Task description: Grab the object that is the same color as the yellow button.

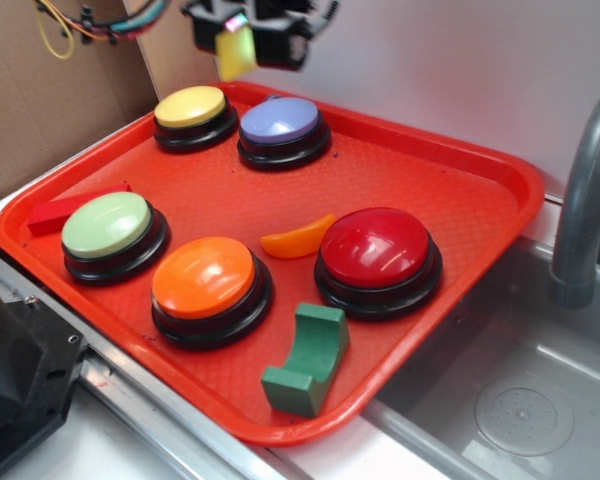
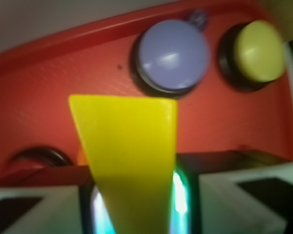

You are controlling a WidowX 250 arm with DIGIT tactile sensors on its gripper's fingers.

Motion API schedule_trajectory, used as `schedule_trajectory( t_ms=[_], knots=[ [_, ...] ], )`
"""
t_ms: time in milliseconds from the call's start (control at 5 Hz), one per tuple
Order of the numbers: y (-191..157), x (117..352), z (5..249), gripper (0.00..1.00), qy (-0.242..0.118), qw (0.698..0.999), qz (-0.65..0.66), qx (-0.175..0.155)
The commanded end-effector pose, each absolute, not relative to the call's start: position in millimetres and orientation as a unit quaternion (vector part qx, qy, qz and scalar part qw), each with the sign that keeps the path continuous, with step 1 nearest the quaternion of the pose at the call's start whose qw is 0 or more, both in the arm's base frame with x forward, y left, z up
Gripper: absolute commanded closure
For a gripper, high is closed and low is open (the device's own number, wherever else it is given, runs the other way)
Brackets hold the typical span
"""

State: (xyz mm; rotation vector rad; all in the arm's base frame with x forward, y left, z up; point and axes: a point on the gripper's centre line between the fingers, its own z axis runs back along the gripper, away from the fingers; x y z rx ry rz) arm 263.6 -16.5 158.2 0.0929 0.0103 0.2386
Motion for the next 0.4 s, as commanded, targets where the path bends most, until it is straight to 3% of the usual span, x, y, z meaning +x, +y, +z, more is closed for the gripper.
schedule_trajectory(
  t_ms=[0,200],
  knots=[
    [46.4,257.6,216.6,1.00,-0.089,0.989,0.120,0.004],
    [56.9,260.2,207.2,1.00,-0.078,0.986,0.148,-0.012]
  ],
)
